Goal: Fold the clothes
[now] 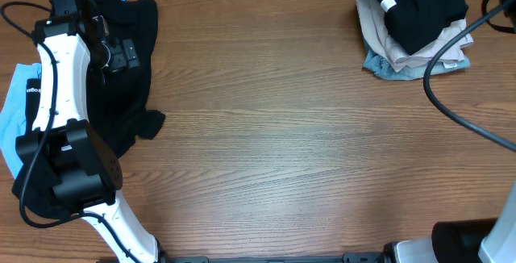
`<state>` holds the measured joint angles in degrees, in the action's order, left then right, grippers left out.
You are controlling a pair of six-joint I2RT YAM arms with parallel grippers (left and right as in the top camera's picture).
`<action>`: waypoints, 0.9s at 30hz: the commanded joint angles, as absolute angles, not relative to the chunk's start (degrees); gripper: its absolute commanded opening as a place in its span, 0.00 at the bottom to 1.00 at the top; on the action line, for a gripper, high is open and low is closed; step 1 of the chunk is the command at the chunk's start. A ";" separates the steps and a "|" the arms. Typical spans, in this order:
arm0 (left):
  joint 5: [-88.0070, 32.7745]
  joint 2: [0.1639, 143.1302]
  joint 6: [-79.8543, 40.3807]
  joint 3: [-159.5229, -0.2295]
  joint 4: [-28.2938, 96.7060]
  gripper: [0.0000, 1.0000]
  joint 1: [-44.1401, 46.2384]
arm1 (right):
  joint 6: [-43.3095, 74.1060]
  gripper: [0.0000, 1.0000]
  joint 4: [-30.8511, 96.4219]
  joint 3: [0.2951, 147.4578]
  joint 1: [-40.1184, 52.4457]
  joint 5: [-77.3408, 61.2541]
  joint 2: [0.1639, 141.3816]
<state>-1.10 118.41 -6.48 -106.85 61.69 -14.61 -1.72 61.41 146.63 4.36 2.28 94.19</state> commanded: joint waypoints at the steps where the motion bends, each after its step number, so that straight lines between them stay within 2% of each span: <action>1: -1.52 118.08 -6.44 -106.50 61.63 1.00 -14.22 | -1.48 1.00 61.98 145.47 4.12 2.00 97.25; 15: -1.52 118.08 -6.44 -106.48 61.63 1.00 -14.22 | -1.50 1.00 75.50 145.47 4.05 2.02 92.09; 22: -1.52 118.08 -6.44 -106.48 61.63 1.00 -14.22 | -1.45 1.00 65.06 138.78 2.07 1.98 80.84; 27: -1.52 118.08 -6.44 -106.48 61.65 1.00 -14.22 | -1.45 1.00 47.86 123.92 -1.76 1.39 71.05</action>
<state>-1.10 118.41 -6.48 -106.85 61.69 -14.61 -1.67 51.18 130.23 -0.54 1.87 74.11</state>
